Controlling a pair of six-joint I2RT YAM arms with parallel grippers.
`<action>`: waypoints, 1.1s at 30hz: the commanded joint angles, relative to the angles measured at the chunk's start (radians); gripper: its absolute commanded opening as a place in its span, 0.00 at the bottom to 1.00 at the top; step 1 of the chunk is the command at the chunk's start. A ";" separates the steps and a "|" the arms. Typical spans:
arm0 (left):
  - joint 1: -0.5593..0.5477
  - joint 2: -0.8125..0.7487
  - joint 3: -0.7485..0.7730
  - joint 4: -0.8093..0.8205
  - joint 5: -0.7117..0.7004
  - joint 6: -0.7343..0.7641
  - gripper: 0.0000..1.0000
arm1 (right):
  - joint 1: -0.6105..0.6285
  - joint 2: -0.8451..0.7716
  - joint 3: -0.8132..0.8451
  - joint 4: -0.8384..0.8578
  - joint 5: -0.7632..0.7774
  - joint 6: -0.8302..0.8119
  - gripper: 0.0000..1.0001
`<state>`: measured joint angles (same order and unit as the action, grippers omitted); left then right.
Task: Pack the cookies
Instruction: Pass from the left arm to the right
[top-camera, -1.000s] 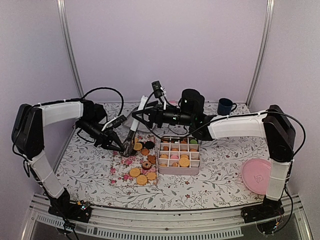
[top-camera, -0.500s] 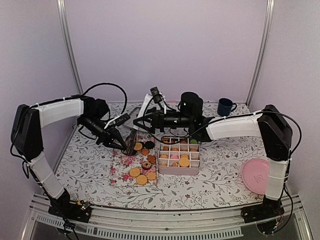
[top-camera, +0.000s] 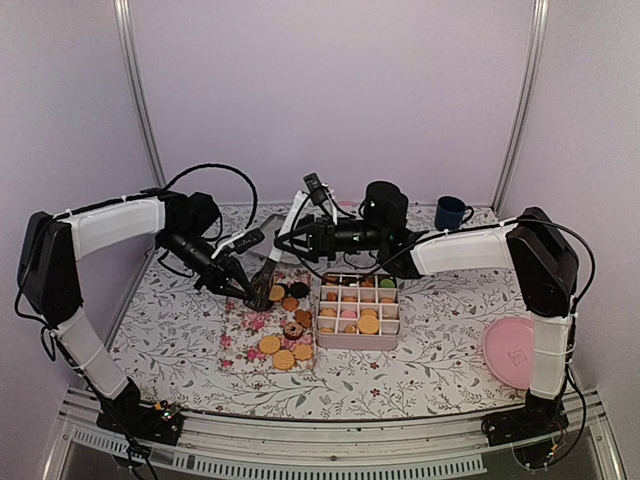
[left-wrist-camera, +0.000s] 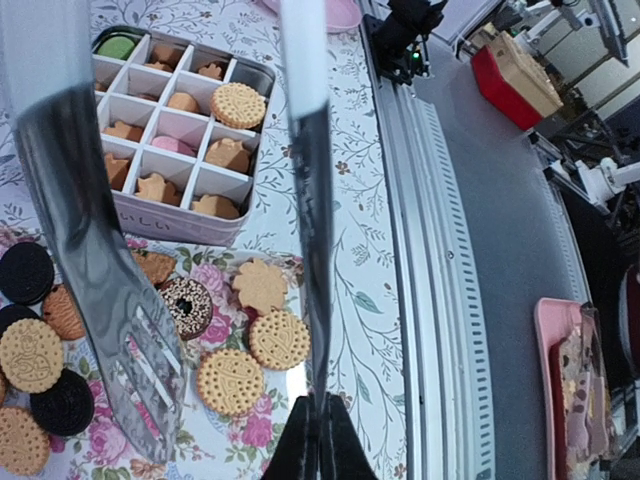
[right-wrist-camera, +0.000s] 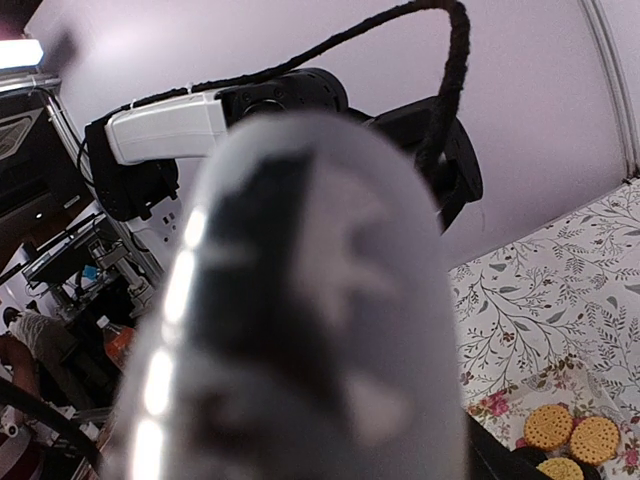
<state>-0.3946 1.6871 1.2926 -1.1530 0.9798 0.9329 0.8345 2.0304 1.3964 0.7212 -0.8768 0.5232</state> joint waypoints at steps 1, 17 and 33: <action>-0.011 -0.055 -0.018 0.127 -0.030 -0.075 0.00 | 0.005 -0.021 -0.045 0.107 0.103 0.022 0.69; -0.010 -0.058 -0.040 0.083 -0.042 -0.030 0.00 | -0.063 -0.022 -0.040 0.147 -0.041 0.118 0.73; -0.024 -0.031 -0.006 0.048 -0.076 -0.003 0.00 | -0.030 0.044 0.096 -0.099 -0.140 -0.010 0.69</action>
<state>-0.4026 1.6455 1.2598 -1.0962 0.9005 0.9104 0.7864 2.0380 1.4525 0.7181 -0.9833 0.5774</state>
